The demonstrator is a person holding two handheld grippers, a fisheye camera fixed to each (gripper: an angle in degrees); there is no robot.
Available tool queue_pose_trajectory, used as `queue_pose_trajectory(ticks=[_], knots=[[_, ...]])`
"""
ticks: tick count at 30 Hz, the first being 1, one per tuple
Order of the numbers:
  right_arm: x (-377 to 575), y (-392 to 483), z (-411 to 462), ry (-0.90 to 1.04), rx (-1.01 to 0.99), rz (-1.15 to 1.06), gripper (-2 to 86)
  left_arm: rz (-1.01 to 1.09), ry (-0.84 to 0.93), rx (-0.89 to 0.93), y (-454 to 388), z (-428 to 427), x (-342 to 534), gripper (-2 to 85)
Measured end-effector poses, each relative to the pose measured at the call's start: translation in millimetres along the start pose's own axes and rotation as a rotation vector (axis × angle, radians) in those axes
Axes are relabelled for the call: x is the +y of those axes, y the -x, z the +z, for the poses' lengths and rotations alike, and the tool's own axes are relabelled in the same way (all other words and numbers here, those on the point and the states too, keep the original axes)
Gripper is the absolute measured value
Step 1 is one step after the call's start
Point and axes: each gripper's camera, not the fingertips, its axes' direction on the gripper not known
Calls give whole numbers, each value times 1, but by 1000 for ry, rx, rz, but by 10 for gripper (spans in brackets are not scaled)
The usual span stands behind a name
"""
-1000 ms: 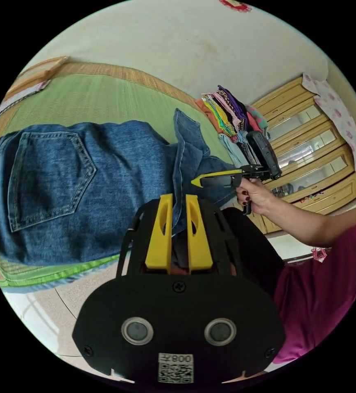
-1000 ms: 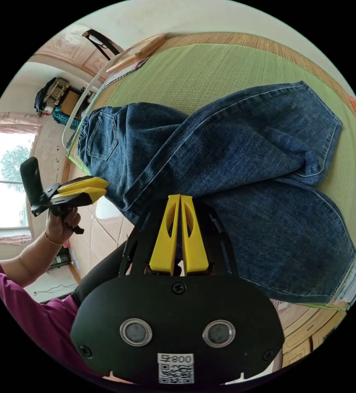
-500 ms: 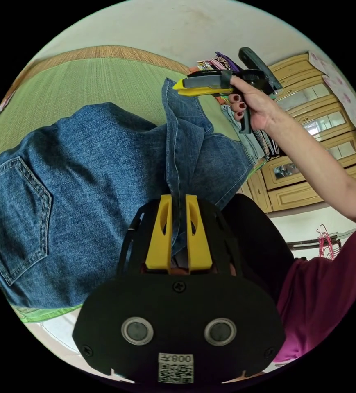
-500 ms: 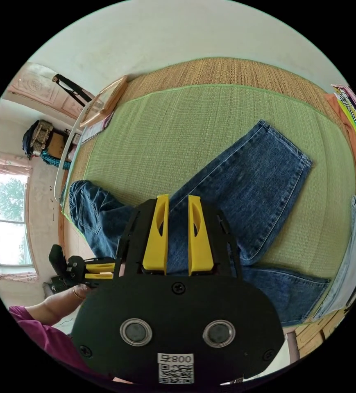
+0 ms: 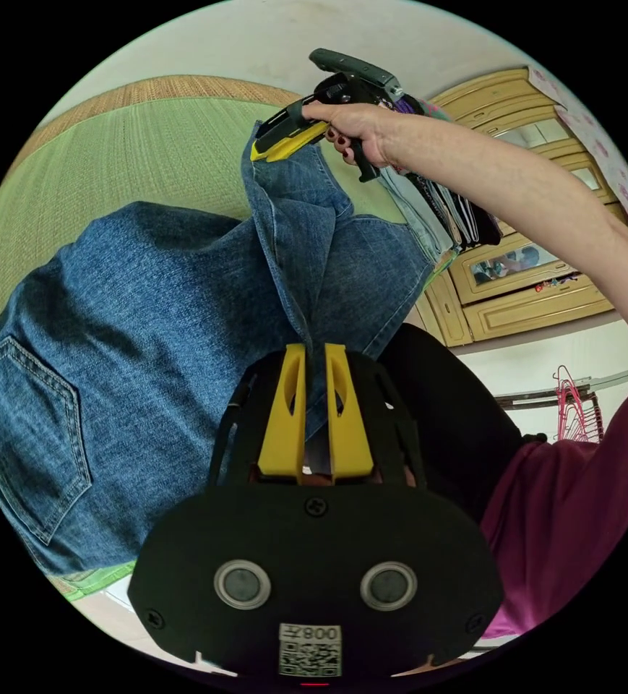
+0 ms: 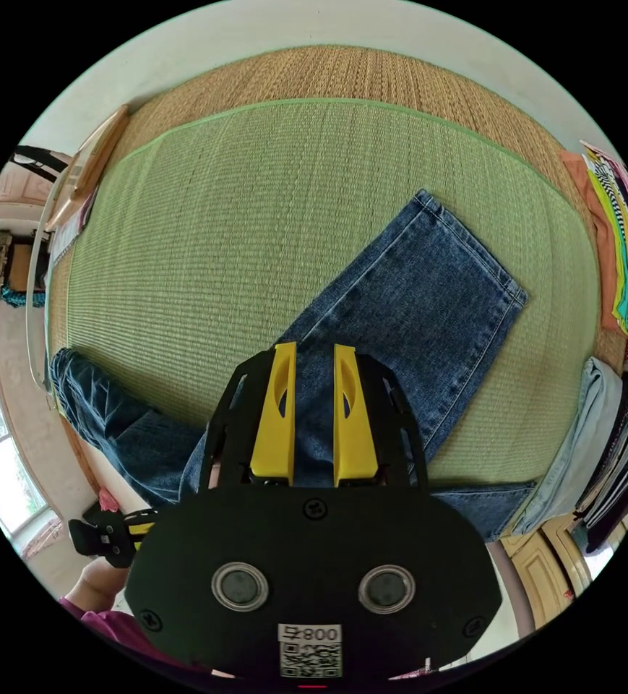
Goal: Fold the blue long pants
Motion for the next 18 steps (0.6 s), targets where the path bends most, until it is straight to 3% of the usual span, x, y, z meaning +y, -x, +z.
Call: queue_pose_trajectory(ticks=[8,18], knots=[[-6,11,23,-75,-88,63,86,48,56,-36,-52,7,-42,50],[-22,31,113,5,56,50,70,22,31,-88,-111,3,-74,33]])
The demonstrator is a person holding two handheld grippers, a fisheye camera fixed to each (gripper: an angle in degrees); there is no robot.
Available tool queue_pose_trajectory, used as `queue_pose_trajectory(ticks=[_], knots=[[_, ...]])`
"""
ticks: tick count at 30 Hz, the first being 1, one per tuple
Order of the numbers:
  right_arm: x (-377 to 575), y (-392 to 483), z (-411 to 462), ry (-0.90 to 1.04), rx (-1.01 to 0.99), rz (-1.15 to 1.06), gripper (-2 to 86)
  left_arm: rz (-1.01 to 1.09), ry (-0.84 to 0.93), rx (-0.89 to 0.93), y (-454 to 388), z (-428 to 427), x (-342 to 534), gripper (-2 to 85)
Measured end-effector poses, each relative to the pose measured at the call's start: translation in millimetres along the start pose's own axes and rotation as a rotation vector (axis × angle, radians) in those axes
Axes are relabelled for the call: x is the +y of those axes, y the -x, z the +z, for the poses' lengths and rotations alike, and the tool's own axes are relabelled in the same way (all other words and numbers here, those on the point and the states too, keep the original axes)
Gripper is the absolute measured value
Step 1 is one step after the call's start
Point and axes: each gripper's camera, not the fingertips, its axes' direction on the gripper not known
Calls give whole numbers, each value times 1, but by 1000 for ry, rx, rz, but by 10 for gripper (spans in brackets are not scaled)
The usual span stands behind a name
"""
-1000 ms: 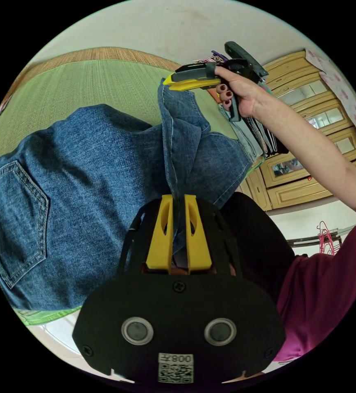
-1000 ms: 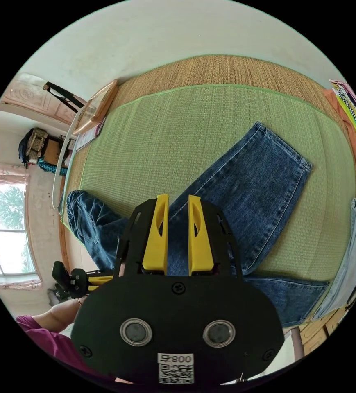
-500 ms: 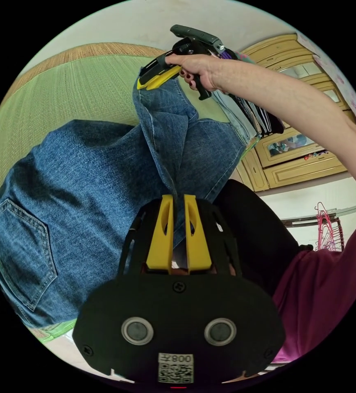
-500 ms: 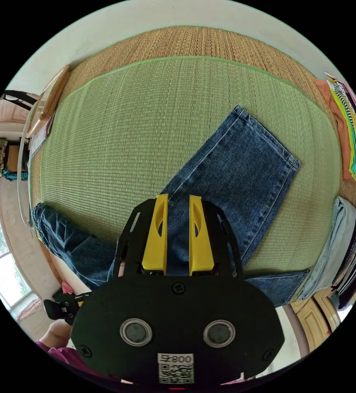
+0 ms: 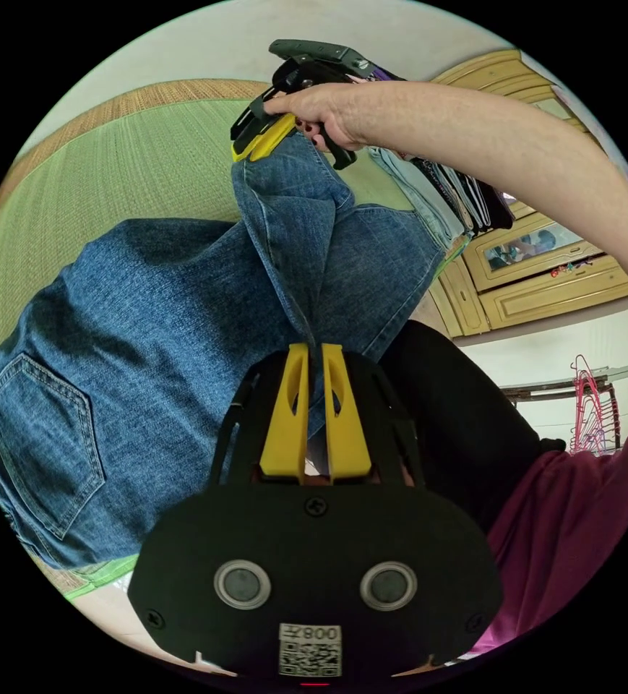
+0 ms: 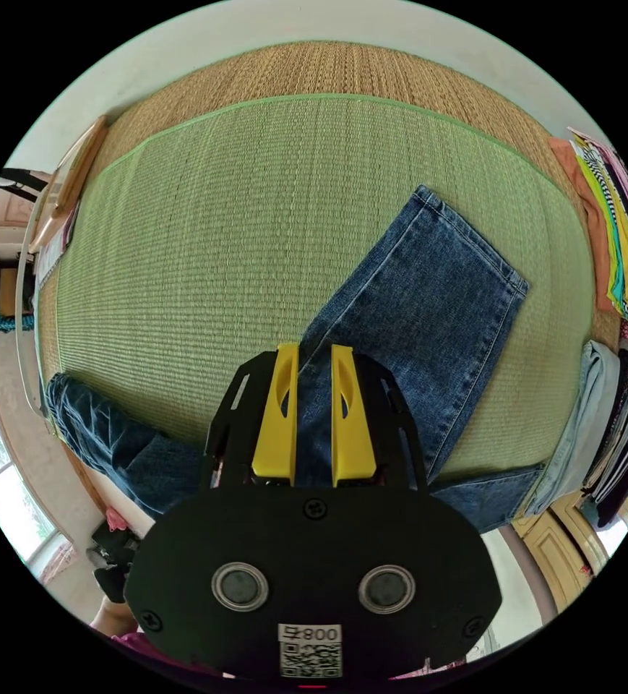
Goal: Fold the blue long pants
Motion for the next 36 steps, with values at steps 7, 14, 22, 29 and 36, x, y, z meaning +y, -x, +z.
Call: queue_pose_trajectory(ticks=[7,14,22,29,36], knots=[[19,-23,40,-10,-81,-31,26,-52,-32,-20,-48,-17,-19,18],[108,-93,25,-215,-221,-81,18,-13,-89,-100,-115,-51,-39,13],[276,-186,83,-386,-363,-73,16,61,-45,-243,-199,-55,-58,14],[382,-255,242,-344,-441,15,15,70,88,-373,-261,-28,-88,17],[438,-299,392,-309,-554,102,15,-24,155,-397,-297,-20,-124,21]])
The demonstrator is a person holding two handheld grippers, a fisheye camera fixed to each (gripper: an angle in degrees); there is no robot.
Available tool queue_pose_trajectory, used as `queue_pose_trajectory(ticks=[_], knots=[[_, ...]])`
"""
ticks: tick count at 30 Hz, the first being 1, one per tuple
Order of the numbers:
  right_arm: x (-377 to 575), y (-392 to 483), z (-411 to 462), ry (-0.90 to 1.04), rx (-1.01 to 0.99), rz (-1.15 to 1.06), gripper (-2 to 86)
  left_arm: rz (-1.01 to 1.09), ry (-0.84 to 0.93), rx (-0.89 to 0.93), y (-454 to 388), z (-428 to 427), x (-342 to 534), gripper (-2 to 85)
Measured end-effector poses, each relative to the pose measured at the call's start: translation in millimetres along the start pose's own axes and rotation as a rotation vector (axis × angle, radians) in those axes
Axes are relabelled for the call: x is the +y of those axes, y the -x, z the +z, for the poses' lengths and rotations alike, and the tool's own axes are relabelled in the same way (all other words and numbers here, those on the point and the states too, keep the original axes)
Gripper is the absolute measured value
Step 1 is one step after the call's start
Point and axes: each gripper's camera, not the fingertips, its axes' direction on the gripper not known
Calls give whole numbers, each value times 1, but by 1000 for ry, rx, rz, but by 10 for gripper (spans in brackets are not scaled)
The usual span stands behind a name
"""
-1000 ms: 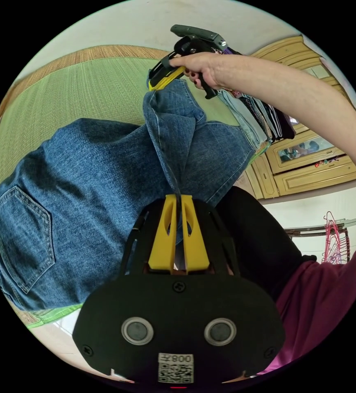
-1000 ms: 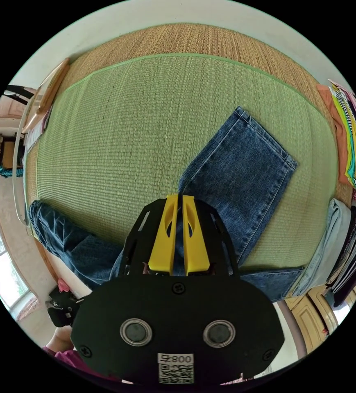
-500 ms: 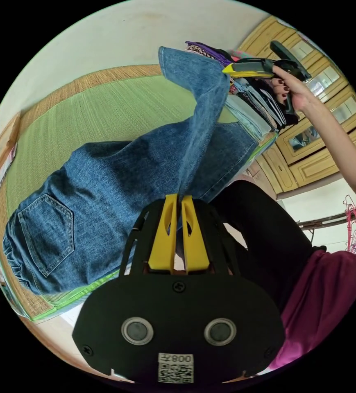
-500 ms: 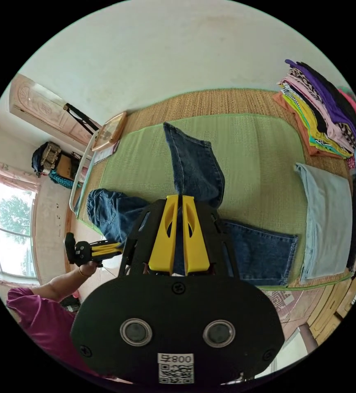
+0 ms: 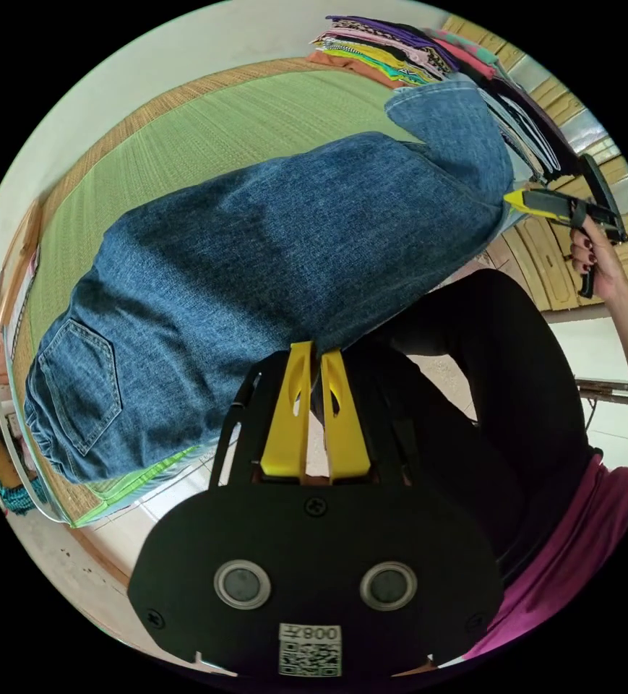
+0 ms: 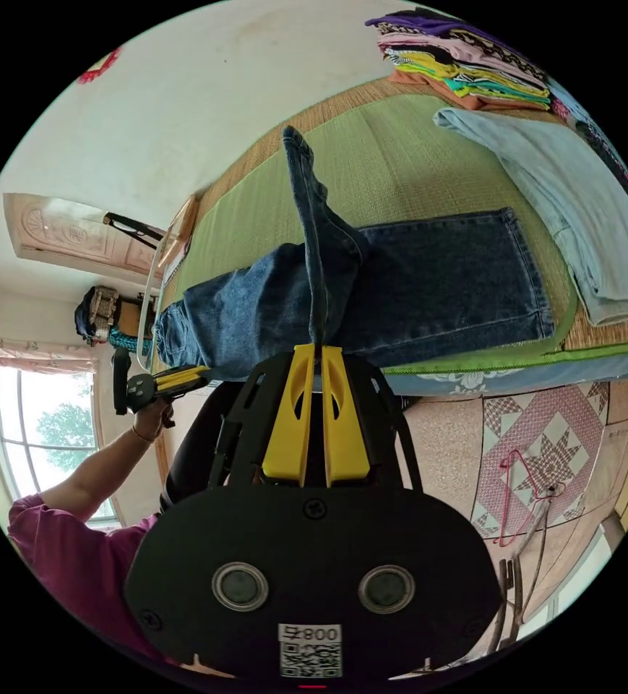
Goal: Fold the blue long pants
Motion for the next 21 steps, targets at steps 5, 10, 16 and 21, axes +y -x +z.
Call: queue_pose_trajectory(ticks=[5,10,16,21], knots=[[37,-67,57,12,-61,77,14,-53,34,53,-19,-20,-27,35],[75,-127,107,-1,-168,155,16,-30,39,32,-47,-47,-45,53],[119,-187,152,-49,-352,185,20,-33,-15,-25,-85,-89,-68,65],[160,-228,176,-108,-436,200,20,-40,-16,-105,-115,-109,-97,68]])
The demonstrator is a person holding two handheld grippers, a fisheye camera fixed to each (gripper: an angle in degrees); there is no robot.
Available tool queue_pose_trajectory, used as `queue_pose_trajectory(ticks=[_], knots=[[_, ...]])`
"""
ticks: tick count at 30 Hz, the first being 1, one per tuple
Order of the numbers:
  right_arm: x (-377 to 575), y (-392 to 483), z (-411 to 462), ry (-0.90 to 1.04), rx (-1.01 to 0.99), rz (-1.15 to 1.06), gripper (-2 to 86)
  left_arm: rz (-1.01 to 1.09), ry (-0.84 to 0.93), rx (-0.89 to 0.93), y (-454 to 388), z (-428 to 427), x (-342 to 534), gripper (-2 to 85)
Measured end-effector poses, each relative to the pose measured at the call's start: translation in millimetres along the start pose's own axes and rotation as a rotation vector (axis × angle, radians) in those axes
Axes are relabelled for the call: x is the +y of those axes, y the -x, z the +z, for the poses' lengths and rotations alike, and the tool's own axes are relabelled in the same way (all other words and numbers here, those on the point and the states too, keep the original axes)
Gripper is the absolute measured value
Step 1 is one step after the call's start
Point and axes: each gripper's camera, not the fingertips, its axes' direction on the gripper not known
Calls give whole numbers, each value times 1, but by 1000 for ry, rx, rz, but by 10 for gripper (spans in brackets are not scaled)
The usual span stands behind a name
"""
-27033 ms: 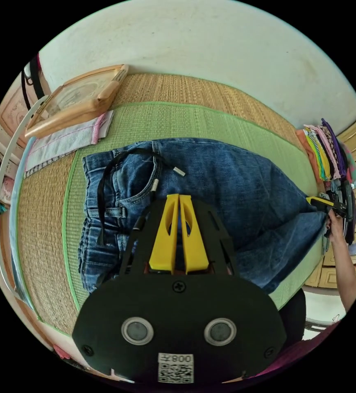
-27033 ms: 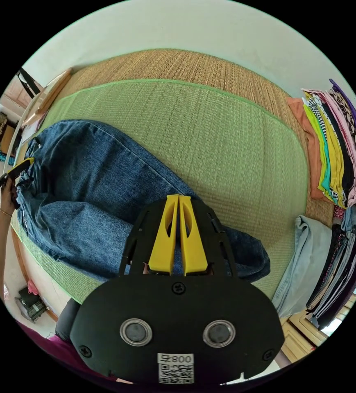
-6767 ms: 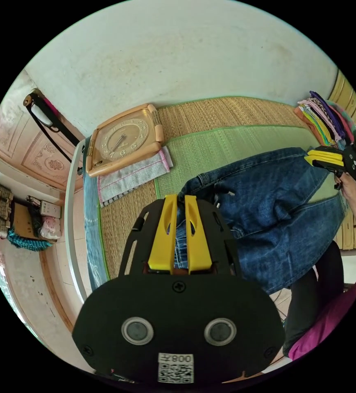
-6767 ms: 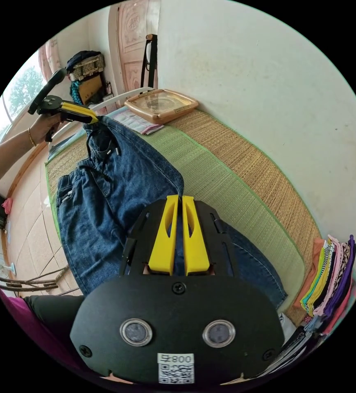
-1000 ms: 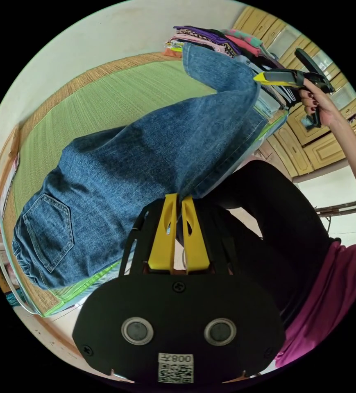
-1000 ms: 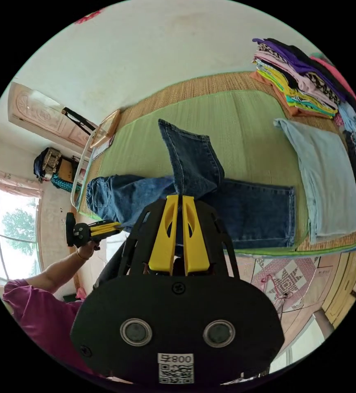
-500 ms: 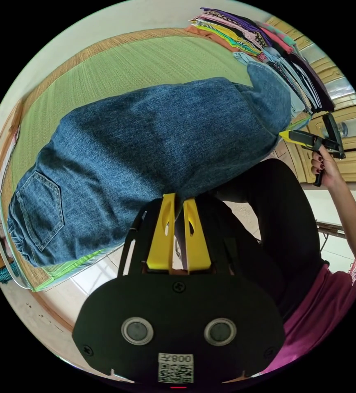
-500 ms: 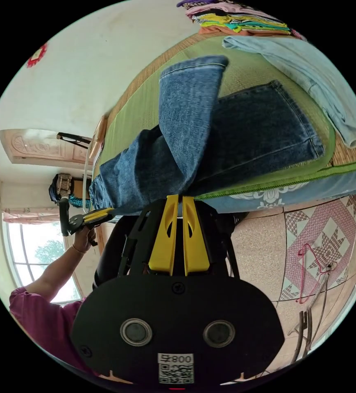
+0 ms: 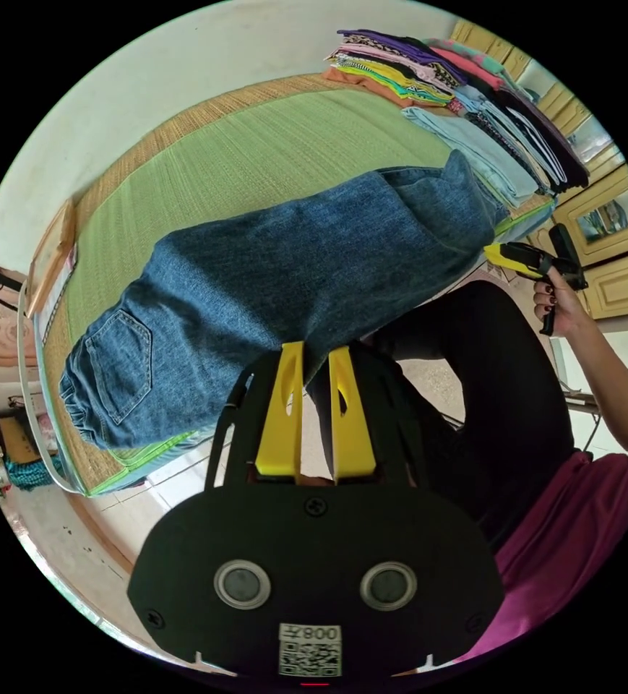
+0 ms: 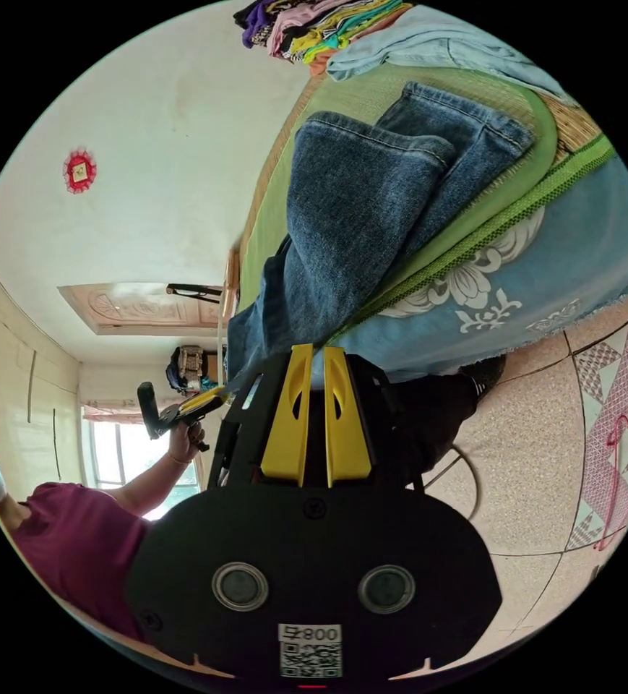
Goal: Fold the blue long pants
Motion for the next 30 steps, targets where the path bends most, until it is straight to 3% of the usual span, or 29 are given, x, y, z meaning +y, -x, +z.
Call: queue_pose_trajectory(ticks=[6,12,19,23,30], knots=[[24,-44,-10,-73,15,6,14,151,126,-70,-48,-3,-47,63],[43,-60,-35,-226,111,-42,36,216,-61,190,-87,-42,-115,65],[34,-60,-32,-257,345,-132,84,314,-162,457,-147,-37,-287,90],[29,-59,-15,-212,492,-180,88,327,-130,524,-187,-23,-388,105],[29,-69,8,-171,542,-197,71,356,4,579,-243,5,-484,83]])
